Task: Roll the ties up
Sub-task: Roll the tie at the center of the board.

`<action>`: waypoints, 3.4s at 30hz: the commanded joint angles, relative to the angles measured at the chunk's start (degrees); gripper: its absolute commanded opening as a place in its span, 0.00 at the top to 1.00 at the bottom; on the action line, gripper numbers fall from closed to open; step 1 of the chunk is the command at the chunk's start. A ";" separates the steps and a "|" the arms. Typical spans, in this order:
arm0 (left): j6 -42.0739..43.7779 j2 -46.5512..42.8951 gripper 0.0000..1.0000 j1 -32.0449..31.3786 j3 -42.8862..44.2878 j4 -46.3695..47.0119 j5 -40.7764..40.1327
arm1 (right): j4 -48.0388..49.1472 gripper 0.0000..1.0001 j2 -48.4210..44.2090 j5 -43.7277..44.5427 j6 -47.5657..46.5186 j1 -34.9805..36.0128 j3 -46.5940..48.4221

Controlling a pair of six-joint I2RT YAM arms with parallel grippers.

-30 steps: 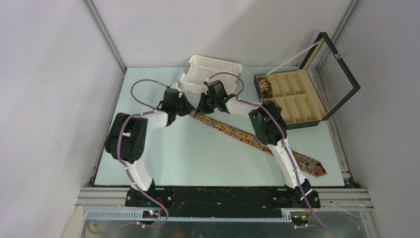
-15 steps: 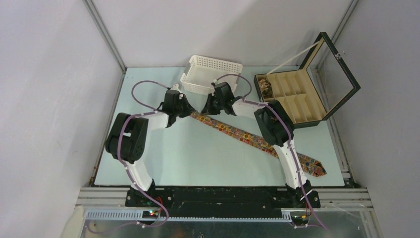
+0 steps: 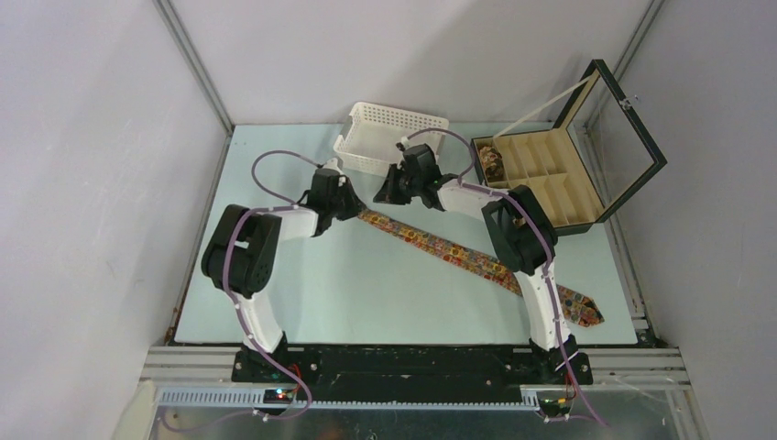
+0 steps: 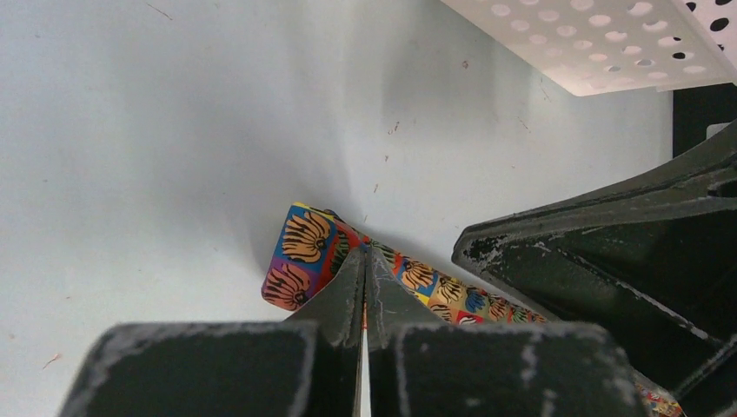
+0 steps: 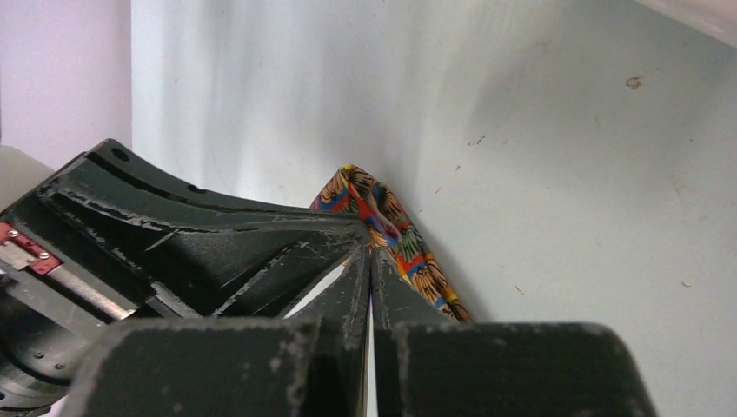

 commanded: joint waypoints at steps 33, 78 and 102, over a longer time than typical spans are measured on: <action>-0.28 1.16 1.00 -0.56 1.41 2.43 -1.37 | 3.68 1.00 6.45 -9.98 1.22 -0.48 4.17; -0.08 -0.01 1.00 0.46 0.64 4.69 3.54 | -3.27 1.00 8.75 -9.05 2.10 -0.25 5.60; 0.00 -6.13 0.72 0.44 2.35 1.69 4.34 | -11.75 1.00 9.45 -3.92 0.39 1.46 10.28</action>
